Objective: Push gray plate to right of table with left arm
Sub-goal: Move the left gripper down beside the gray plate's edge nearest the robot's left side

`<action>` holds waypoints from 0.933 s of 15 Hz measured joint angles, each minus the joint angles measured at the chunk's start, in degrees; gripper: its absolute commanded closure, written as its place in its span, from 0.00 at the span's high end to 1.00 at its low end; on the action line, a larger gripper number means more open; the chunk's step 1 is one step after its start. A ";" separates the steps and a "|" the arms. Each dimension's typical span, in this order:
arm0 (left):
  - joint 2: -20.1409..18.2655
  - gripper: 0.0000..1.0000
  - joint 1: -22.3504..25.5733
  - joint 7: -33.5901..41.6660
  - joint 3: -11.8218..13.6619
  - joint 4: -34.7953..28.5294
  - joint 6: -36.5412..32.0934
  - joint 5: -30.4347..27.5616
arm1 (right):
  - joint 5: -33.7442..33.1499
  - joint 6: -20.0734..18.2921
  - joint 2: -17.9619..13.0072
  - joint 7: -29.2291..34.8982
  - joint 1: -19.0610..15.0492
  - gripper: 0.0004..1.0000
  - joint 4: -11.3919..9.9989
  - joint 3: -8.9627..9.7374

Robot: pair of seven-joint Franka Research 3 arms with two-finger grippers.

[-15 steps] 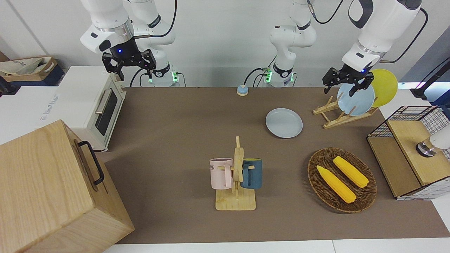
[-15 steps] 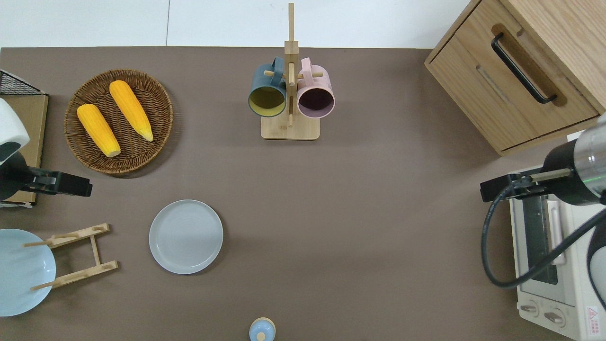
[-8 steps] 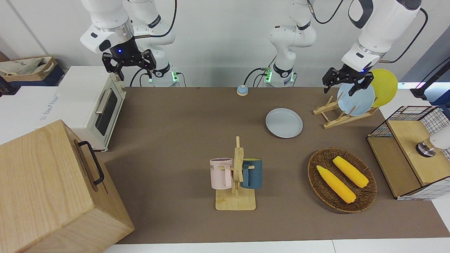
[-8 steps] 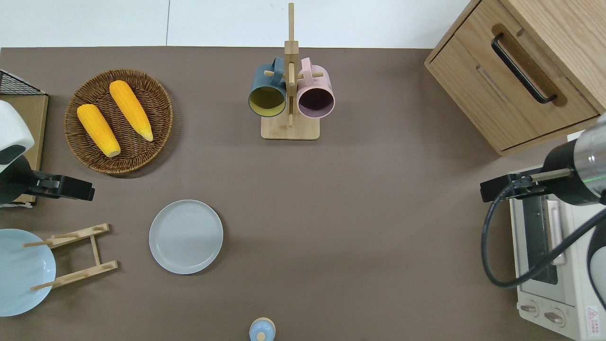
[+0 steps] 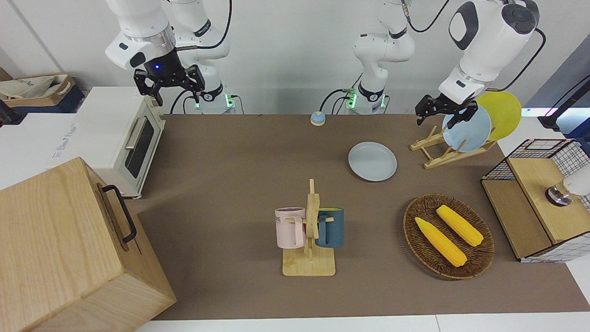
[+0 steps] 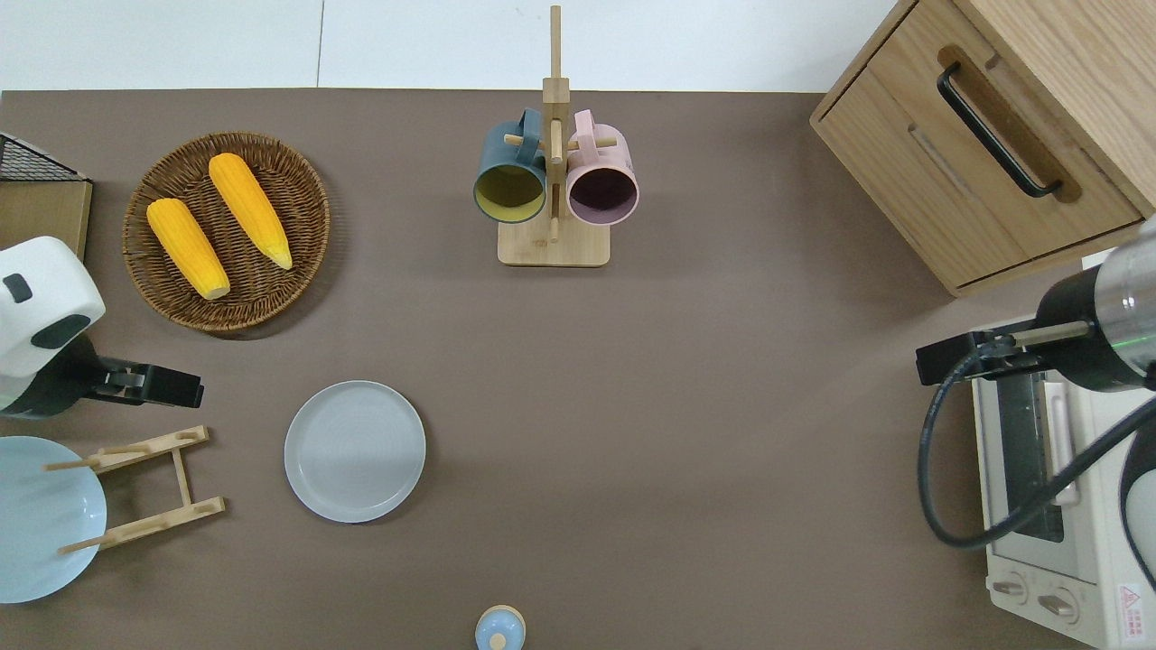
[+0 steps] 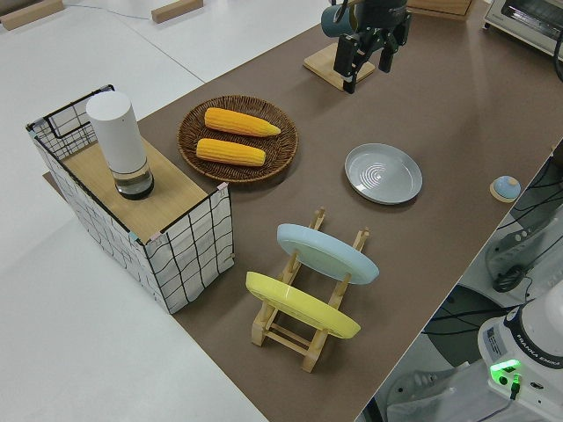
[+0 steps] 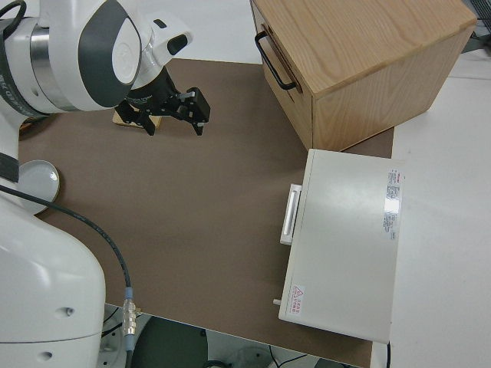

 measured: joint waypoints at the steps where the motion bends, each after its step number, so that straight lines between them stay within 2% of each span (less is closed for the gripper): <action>1: -1.14 1.00 0.01 -0.03 0.00 -2.50 2.04 0.00 | 0.00 0.00 0.00 0.00 0.00 0.98 0.00 0.00; 9: -10.78 1.00 -0.01 -4.17 -0.71 -26.37 21.00 0.00 | 0.00 0.00 0.00 0.00 0.00 0.98 0.00 0.00; 14: -12.17 1.00 -0.01 -5.33 -0.92 -36.92 33.21 0.00 | 0.00 0.00 0.00 0.00 0.00 0.98 0.00 0.00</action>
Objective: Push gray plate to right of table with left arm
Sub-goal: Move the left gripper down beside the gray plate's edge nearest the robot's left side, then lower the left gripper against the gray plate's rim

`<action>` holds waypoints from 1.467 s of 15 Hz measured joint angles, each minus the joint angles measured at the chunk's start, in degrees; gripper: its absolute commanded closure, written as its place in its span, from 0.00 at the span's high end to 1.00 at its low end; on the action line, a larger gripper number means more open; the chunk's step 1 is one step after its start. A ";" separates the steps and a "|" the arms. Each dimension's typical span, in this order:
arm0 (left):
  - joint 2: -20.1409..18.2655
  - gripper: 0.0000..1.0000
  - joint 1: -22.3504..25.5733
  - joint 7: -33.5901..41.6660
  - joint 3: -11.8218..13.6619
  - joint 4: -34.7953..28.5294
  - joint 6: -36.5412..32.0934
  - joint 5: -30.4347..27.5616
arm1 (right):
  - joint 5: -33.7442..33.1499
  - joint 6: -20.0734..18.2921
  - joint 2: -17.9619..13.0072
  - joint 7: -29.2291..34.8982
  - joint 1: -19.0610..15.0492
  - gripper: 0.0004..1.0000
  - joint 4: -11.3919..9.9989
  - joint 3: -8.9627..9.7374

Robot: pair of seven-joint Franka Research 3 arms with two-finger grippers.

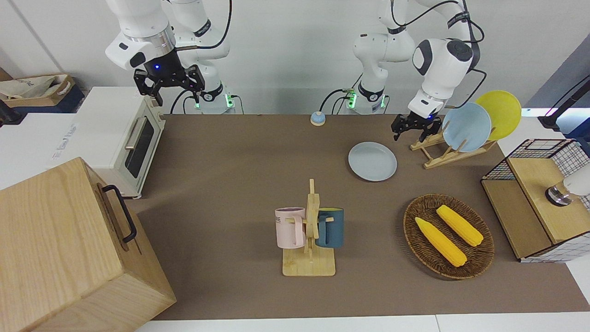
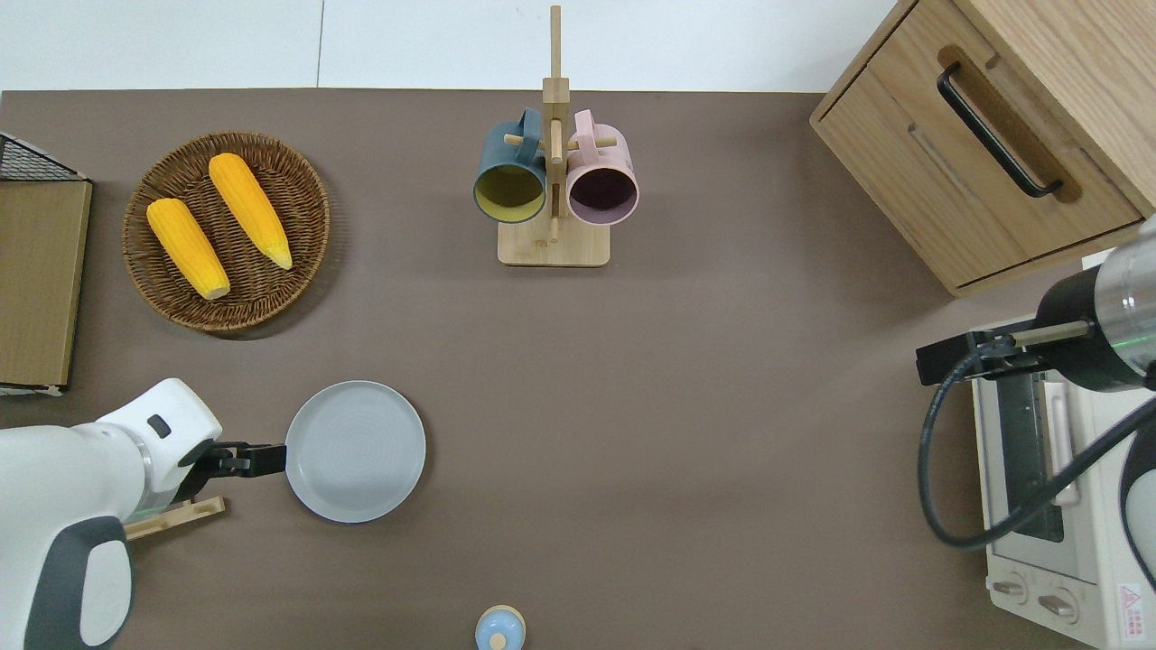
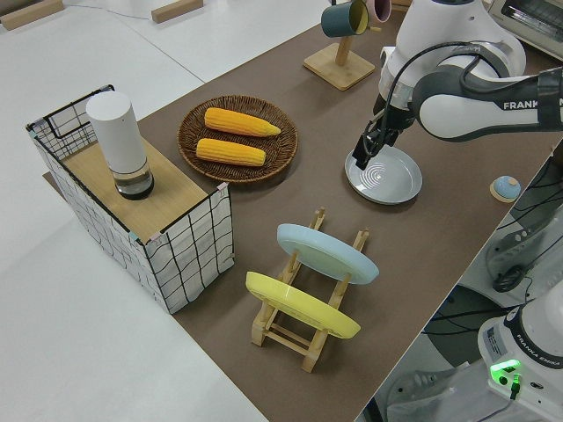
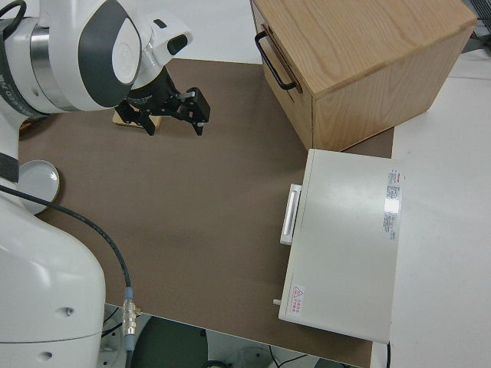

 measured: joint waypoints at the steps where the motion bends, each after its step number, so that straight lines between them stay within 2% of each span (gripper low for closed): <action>1: 0.02 1.00 0.00 -0.13 -0.08 -2.04 2.65 0.00 | 0.00 0.00 0.00 0.00 0.00 0.98 0.00 0.00; 5: 1.18 1.00 -0.01 -0.29 -0.23 -7.04 9.82 0.00 | 0.00 0.00 0.00 0.00 0.00 0.98 0.00 0.00; 12: 6.97 0.99 -0.09 -0.43 -0.49 -8.81 16.94 0.00 | 0.00 0.00 0.00 0.00 0.00 0.98 0.00 0.00; 13: 7.52 0.94 -0.10 -0.53 -0.50 -8.83 17.45 0.00 | 0.00 0.00 0.00 0.00 0.00 0.98 0.00 0.00; 14: 7.98 0.85 -0.10 -0.60 -0.52 -8.84 17.81 0.00 | 0.00 0.00 0.00 0.00 0.00 0.98 0.00 0.00; 16: 8.56 0.61 -0.18 -0.69 -0.54 -8.84 18.04 0.00 | 0.00 0.00 0.00 0.00 0.00 0.98 0.00 0.00; 18: 8.69 0.44 -0.27 -0.73 -0.55 -8.84 18.11 0.00 | 0.00 0.00 0.00 0.00 0.00 0.98 0.00 0.00; 22: 8.73 0.33 -0.46 -0.81 -0.55 -8.84 18.14 0.00 | 0.00 0.00 0.00 0.00 0.00 0.98 0.00 0.00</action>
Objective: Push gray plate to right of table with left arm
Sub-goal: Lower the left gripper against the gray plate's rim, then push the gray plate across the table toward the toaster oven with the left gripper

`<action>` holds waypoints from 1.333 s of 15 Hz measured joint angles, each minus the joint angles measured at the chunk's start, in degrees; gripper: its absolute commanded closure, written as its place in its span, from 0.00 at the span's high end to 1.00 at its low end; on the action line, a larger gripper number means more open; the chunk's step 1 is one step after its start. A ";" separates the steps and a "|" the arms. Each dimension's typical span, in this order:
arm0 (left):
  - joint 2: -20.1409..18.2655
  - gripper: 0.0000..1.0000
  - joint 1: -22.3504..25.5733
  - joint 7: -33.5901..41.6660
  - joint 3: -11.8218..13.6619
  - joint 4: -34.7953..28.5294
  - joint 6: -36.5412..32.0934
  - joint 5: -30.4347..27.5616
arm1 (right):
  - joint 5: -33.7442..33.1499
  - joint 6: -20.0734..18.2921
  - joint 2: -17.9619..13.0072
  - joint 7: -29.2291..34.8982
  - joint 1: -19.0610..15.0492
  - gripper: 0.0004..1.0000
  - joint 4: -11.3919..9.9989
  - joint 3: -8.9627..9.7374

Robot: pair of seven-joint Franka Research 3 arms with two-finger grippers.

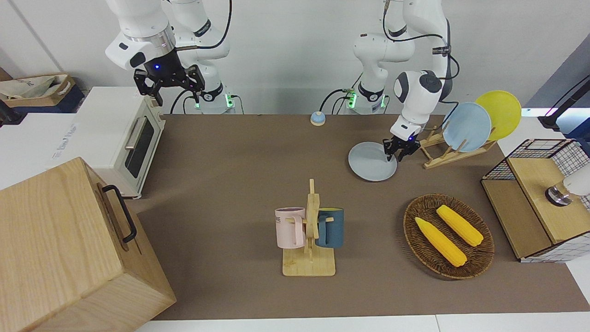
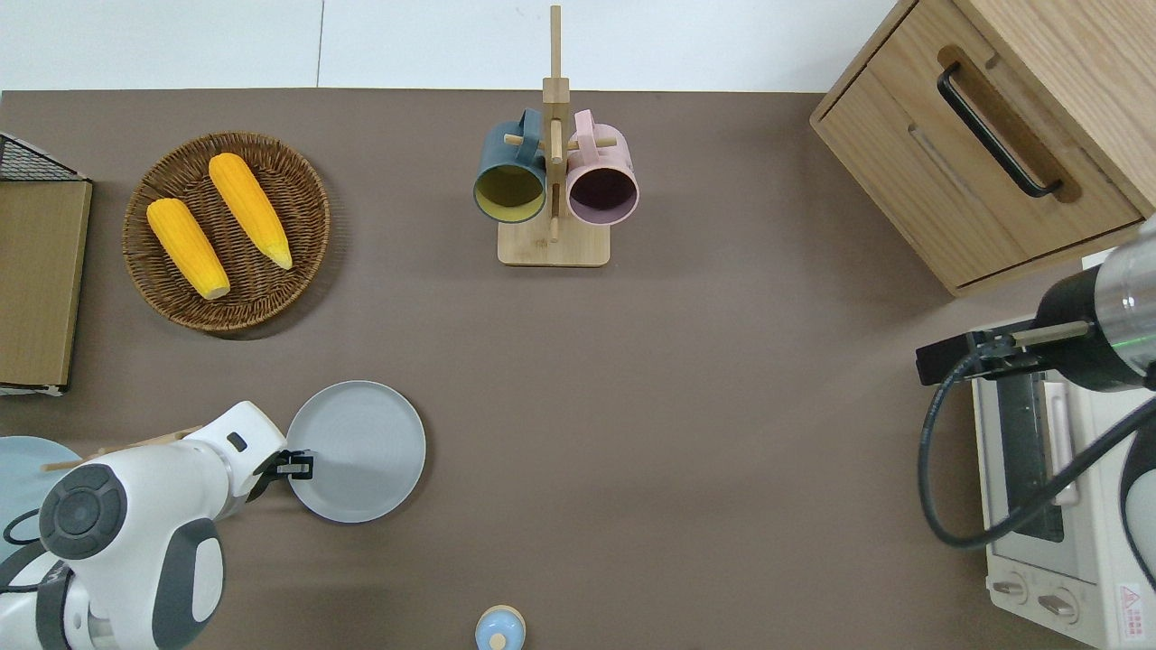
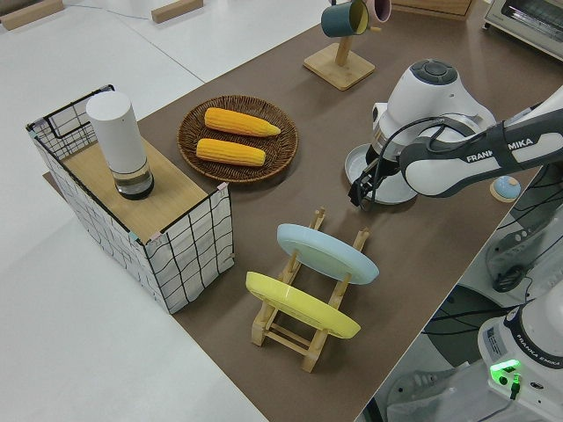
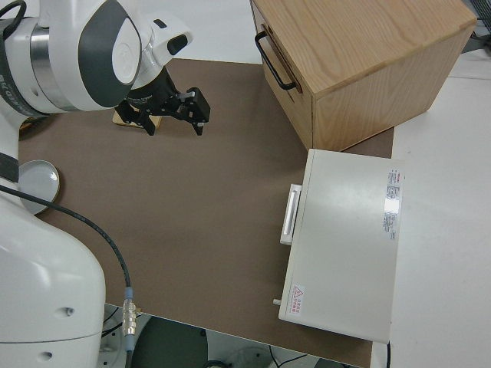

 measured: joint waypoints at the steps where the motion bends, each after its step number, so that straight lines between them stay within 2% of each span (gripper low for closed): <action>1: 0.02 0.28 -0.05 -0.05 0.00 0.00 0.00 0.00 | 0.00 0.00 0.00 0.00 0.00 0.98 0.00 0.00; 5: 0.41 0.20 -0.11 -0.12 0.00 0.00 0.41 0.00 | 0.00 0.00 0.00 0.00 0.00 0.98 0.00 0.00; 8: 0.92 0.00 -0.20 -1.01 0.00 0.00 1.00 0.00 | 0.00 0.00 0.00 0.00 0.00 0.98 0.00 0.00; 15: 0.75 0.00 -0.29 -2.37 -0.90 0.18 1.64 0.00 | 0.00 0.00 0.00 0.00 0.00 0.98 0.00 0.00; 17: 0.78 0.00 -0.36 -5.03 -2.76 0.18 1.66 0.00 | 0.00 0.00 0.00 0.00 0.00 0.98 0.00 0.00; 20: 0.89 0.00 -0.96 -11.06 -7.06 0.38 1.75 0.00 | 0.00 0.00 0.00 0.00 0.00 0.98 0.00 0.00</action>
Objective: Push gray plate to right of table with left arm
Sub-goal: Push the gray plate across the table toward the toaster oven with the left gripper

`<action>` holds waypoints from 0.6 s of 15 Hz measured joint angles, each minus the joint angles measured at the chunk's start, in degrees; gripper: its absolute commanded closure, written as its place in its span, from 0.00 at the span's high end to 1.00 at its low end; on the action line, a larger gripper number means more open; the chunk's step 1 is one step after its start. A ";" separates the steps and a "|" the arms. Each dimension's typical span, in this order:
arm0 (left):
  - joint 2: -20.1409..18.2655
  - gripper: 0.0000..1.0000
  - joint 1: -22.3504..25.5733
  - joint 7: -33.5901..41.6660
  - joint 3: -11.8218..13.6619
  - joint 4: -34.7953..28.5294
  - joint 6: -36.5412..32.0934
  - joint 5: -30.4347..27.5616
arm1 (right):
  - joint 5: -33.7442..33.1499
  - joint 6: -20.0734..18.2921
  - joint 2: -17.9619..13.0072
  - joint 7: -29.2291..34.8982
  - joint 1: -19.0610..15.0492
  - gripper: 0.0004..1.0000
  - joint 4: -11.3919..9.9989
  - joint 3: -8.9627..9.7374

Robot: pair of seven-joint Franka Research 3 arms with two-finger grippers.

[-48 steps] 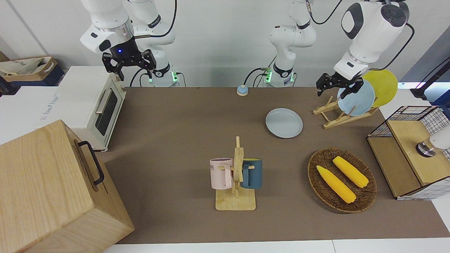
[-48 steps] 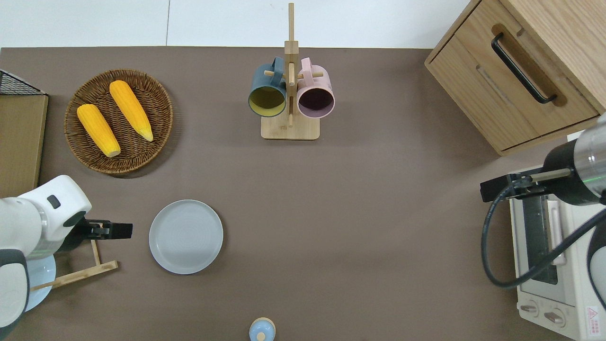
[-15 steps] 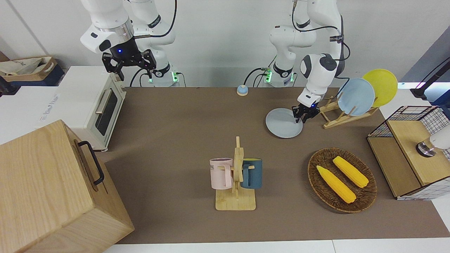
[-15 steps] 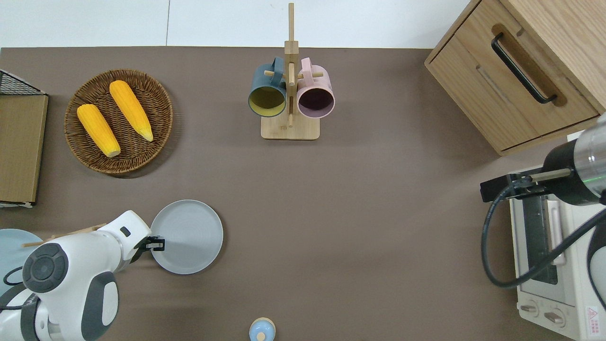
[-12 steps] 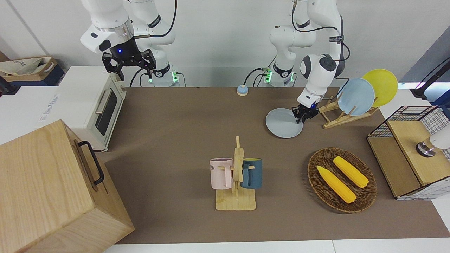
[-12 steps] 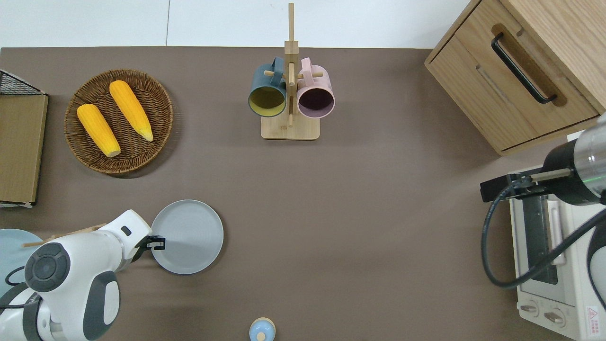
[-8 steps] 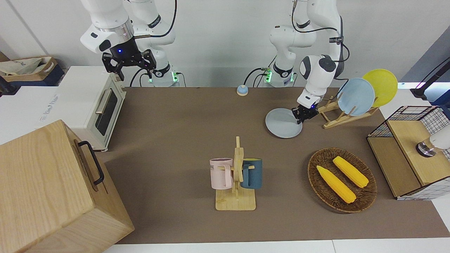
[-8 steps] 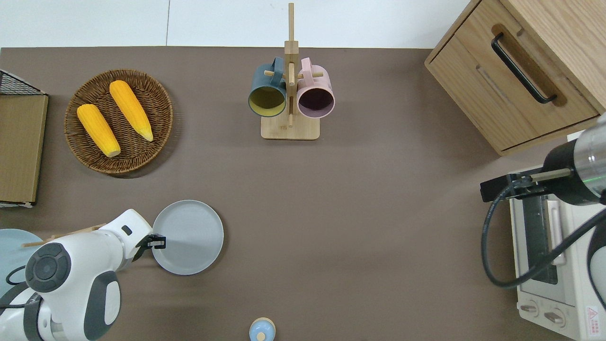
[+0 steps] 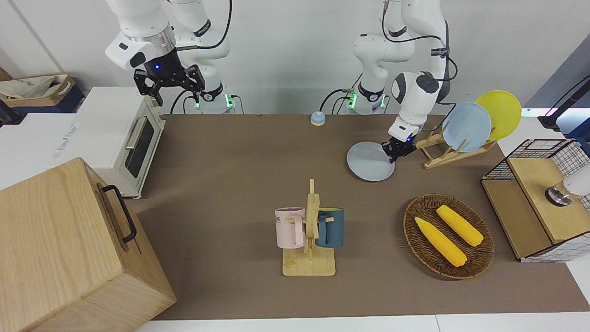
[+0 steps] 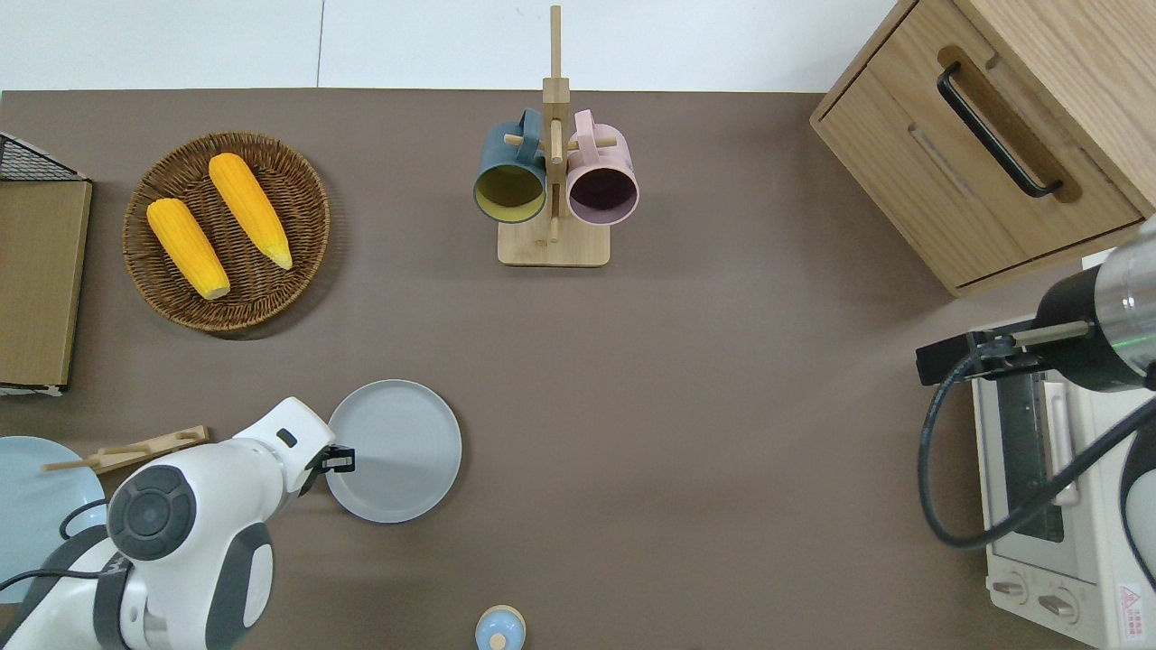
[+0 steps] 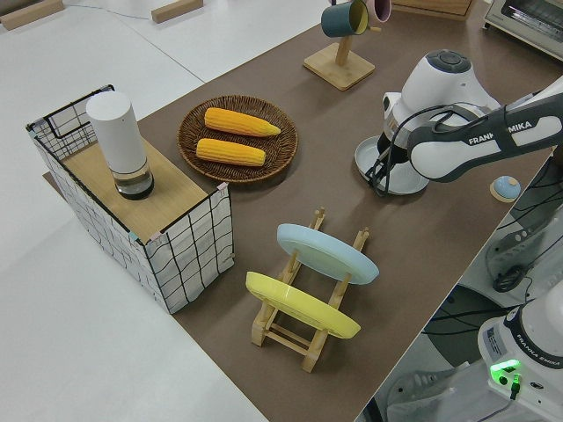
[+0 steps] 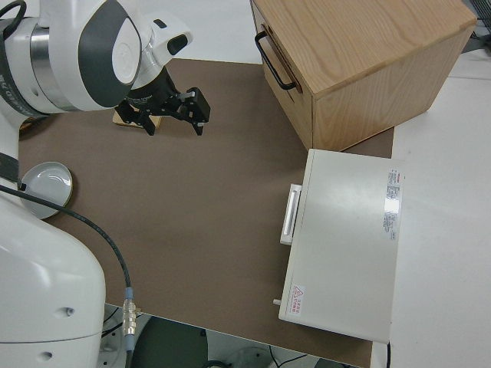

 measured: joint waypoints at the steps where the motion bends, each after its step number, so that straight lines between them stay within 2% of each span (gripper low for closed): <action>1: 0.16 0.00 -0.19 -1.81 -1.48 0.18 0.05 0.00 | 0.00 0.00 0.00 0.00 0.00 0.98 0.00 0.00; 4: 1.25 0.00 -0.26 -7.33 -6.11 1.42 0.06 0.00 | 0.00 0.00 0.00 0.00 0.00 0.98 0.00 0.00; 7: 3.65 0.00 -0.36 -14.37 -11.86 4.00 0.07 0.00 | 0.00 0.00 0.00 0.00 0.00 0.98 0.00 0.00; 9: 5.17 0.00 -0.43 -18.15 -14.81 5.91 0.09 0.00 | 0.00 0.00 0.00 0.00 0.00 0.98 0.00 0.00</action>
